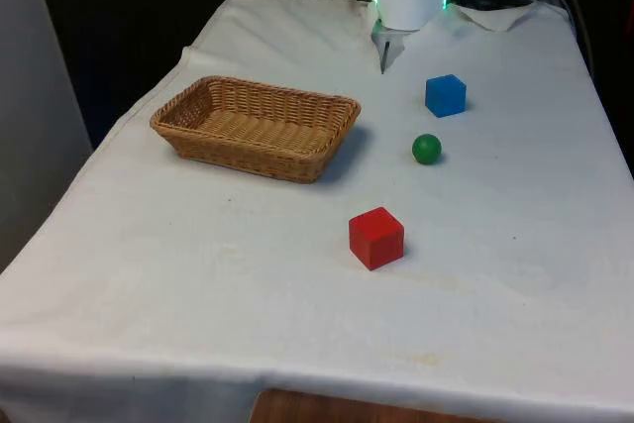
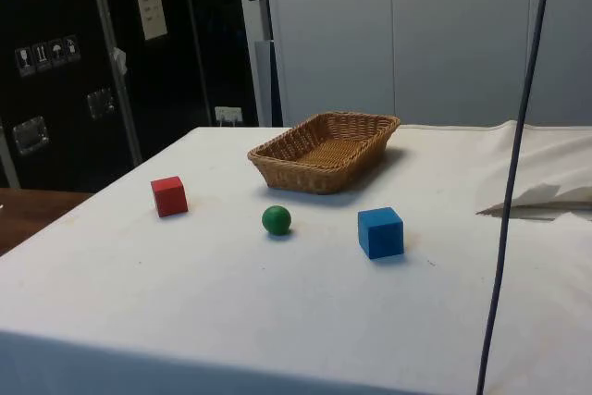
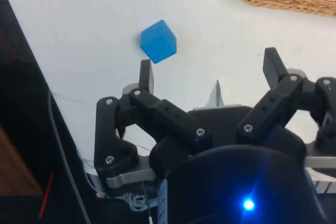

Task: Place all non-red objects into the basket.

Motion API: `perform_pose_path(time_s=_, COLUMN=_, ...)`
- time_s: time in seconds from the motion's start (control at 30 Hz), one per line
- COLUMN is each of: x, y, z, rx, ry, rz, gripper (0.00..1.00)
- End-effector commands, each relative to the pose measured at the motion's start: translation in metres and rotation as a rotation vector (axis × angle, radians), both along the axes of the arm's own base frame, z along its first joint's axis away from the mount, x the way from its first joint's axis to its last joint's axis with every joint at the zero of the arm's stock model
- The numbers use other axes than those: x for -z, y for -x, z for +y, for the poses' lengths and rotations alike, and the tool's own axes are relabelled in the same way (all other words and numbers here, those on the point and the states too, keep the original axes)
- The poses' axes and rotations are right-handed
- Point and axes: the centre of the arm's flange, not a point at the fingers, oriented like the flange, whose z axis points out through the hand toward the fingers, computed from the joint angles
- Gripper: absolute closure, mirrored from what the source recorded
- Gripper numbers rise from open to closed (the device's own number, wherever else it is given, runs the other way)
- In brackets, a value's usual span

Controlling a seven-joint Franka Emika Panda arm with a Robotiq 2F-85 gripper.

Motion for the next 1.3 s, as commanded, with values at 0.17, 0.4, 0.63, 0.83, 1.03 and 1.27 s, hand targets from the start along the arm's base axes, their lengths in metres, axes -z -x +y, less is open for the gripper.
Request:
perform_pose_path(time_s=0.17, x=-0.004, y=0.010, z=-0.001, rx=0.000, ry=0.000, rz=-0.016, gripper=0.00)
perform_pose_path(time_s=0.4, x=-0.004, y=0.024, z=-0.001, rx=-0.001, ry=-0.003, rz=-0.033, gripper=0.00)
perform_pose_path(time_s=0.63, x=-0.006, y=0.038, z=-0.002, rx=-0.002, ry=-0.006, rz=-0.056, gripper=0.00)
perform_pose_path(time_s=0.83, x=-0.006, y=0.046, z=-0.002, rx=-0.002, ry=-0.012, rz=-0.064, gripper=0.00)
perform_pose_path(time_s=1.03, x=-0.009, y=0.055, z=-0.002, rx=-0.003, ry=-0.016, rz=-0.074, gripper=0.00)
perform_pose_path(time_s=1.27, x=-0.010, y=0.062, z=-0.003, rx=-0.006, ry=-0.020, rz=-0.079, gripper=0.00)
